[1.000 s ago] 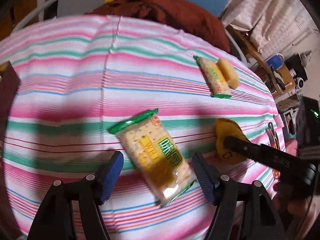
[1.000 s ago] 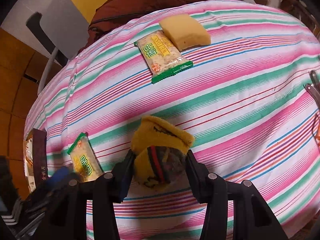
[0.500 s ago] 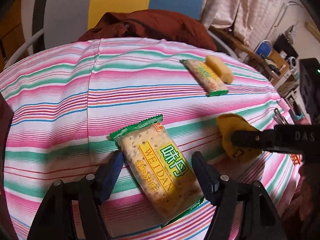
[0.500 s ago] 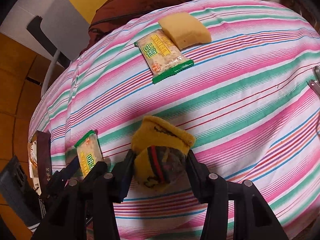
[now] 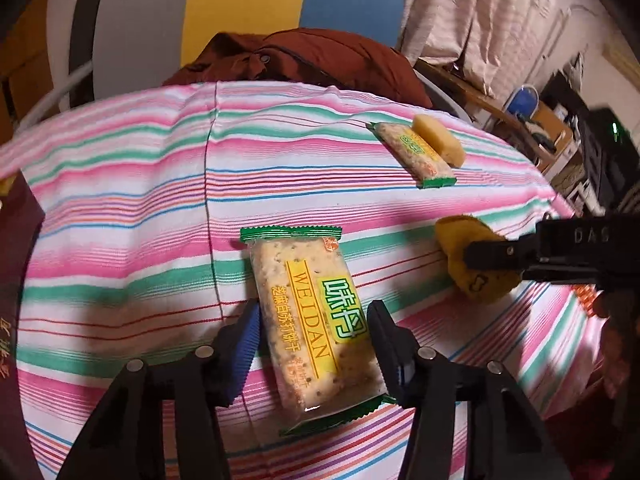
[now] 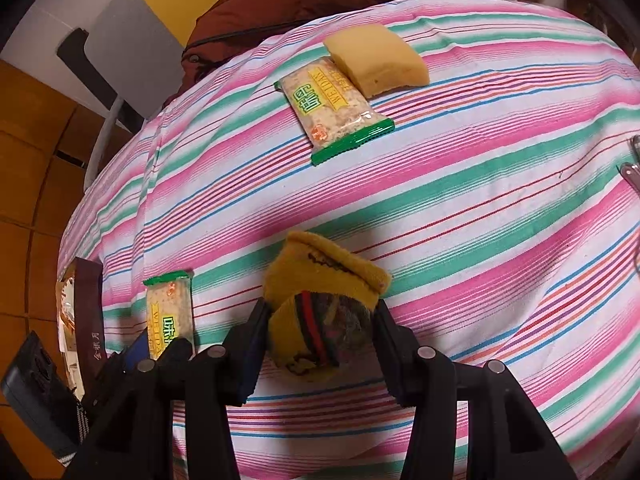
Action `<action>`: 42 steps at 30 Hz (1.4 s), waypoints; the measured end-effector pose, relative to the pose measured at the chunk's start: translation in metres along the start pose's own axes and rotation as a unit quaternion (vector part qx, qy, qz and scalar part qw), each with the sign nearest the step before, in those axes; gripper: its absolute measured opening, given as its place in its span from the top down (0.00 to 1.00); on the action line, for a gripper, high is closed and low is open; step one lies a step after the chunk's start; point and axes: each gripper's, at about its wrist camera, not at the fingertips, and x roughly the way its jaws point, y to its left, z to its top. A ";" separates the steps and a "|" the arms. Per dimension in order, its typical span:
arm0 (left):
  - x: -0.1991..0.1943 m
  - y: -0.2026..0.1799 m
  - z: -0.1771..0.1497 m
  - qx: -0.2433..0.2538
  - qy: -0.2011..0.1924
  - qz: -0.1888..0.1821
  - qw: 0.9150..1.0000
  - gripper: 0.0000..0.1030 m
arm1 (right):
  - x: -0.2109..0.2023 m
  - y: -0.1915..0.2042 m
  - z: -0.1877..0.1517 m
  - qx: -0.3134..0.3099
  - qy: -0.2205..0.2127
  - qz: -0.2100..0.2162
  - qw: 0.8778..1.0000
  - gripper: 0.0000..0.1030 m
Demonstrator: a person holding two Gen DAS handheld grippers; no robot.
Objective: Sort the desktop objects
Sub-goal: 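Grasp the WEIDAN cracker packet with the left tool while the right holds the yellow sock, then carry the cracker packet and yellow sock over the gold tray and open both tools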
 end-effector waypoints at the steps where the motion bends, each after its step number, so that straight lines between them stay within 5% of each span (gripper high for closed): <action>1: 0.001 -0.002 -0.002 0.005 -0.005 0.004 1.000 0.43 | 0.000 0.000 0.000 -0.001 0.000 -0.001 1.000 0.50; 10: -0.011 0.010 -0.014 -0.002 -0.026 -0.013 1.000 0.53 | -0.001 0.006 0.000 -0.014 -0.005 0.018 1.000 0.53; 33: -0.078 0.060 -0.078 -0.043 -0.043 -0.082 0.995 0.53 | 0.000 0.033 -0.008 -0.069 -0.015 0.036 0.997 0.58; 42: -0.123 0.069 -0.093 -0.024 -0.078 -0.094 0.992 0.53 | -0.005 0.066 -0.022 -0.140 -0.031 0.038 0.989 0.58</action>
